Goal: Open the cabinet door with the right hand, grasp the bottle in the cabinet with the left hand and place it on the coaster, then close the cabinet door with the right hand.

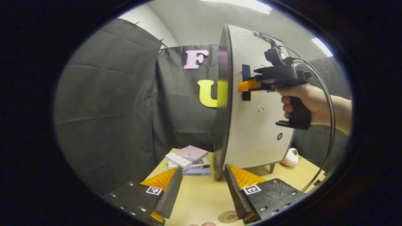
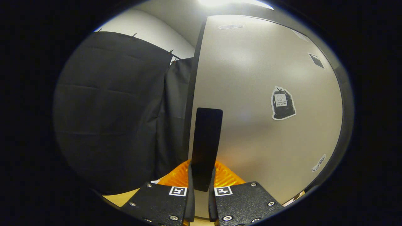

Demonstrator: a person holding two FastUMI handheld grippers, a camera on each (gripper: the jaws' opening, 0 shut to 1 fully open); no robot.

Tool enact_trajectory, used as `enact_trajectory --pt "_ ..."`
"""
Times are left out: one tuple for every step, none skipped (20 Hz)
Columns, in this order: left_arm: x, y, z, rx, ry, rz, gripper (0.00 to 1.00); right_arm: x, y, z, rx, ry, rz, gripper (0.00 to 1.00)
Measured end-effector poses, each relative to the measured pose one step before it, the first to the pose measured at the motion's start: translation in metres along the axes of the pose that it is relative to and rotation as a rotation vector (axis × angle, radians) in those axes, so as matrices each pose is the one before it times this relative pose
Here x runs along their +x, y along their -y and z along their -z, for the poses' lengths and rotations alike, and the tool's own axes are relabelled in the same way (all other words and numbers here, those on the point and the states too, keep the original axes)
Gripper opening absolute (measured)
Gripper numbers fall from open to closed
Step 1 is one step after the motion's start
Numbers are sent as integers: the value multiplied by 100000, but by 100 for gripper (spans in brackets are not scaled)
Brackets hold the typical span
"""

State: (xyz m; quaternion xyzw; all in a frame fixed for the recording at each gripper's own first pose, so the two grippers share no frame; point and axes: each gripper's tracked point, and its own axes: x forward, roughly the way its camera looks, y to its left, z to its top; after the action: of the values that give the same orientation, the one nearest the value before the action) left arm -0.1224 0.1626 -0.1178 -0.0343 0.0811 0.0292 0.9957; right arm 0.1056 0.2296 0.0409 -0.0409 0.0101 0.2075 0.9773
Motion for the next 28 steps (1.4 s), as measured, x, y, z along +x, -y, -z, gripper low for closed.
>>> enact_trajectory --pt "456 316 -239 887 751 719 77 -231 -40 -37 346 39 -1481 18" --pt "-79 597 -162 796 1405 826 77 -372 -50 83 603 -185 -1858 18" --pt "67 417 -485 1069 1188 277 77 -260 -79 -45 375 137 -1585 15" --pt "-156 344 -716 1286 1383 67 77 -497 -133 -76 -207 138 -1845 15" --pt "31 345 -862 1731 1293 -254 77 -346 -95 -70 -93 105 -1570 15" --pt "-140 166 -560 1404 1149 -1030 77 -366 -124 100 32 -422 -1441 16" --pt "-416 335 -843 769 1433 -978 77 -458 -46 -17 506 -671 -1665 15" --pt "-435 406 -733 34 1579 -922 77 -406 -138 80 1079 -429 -1437 15" --pt "-589 433 -620 57 973 -1119 77 -523 -146 -14 1412 -42 -1563 16" --pt "-686 429 -399 130 606 -1299 75 -218 104 88 329 161 -1387 16" --pt "-648 468 -385 -320 486 -1163 73 -228 99 30 -231 89 -1572 16" --pt "-734 760 40 -1517 -271 -805 77 -238 77 139 50 -184 -1536 16" --pt "-569 981 377 -2516 -1556 945 80 -192 94 57 312 -411 -1710 16" --pt "-547 999 336 -1998 -1222 1168 80 -217 -3 56 377 -558 -1723 16" --pt "-426 644 5 -446 -996 70 81 -356 134 81 974 -744 -1407 16" --pt "-577 238 -180 358 -596 -325 80 -344 82 97 974 -622 -1084 16" --pt "-381 510 -232 271 -187 -83 77 -315 86 47 547 -293 -832 16" --pt "-318 487 -121 106 -205 -320 77 -328 91 58 490 -184 -623 16" --pt "-256 370 -196 28 -49 -651 77 -411 88 9 658 -96 -397 16" --pt "-259 278 -280 -157 424 -265 77 -554 17 55 506 -130 -277 16" --pt "-270 227 -434 122 632 -337 77 -473 128 -34 374 -232 -6 16" --pt "-249 328 43 388 85 -356 80 -365 209 91 403 -399 324 15" --pt "-88 334 6 316 -232 213 77 -271 254 40 355 -139 379 16" --pt "-92 429 147 603 -312 132 77 -210 182 84 530 -100 533 15" --pt "-6 223 -84 583 -307 16 77 -282 280 44 576 -97 883 16" --pt "13 352 7 274 -127 49 77 -347 217 58 6 -59 1124 16" --pt "-24 529 -109 -479 102 669 77 -301 247 -28 -287 -145 1452 15" --pt "56 832 -86 -841 -201 1415 77 -475 199 56 -117 -445 1792 16"
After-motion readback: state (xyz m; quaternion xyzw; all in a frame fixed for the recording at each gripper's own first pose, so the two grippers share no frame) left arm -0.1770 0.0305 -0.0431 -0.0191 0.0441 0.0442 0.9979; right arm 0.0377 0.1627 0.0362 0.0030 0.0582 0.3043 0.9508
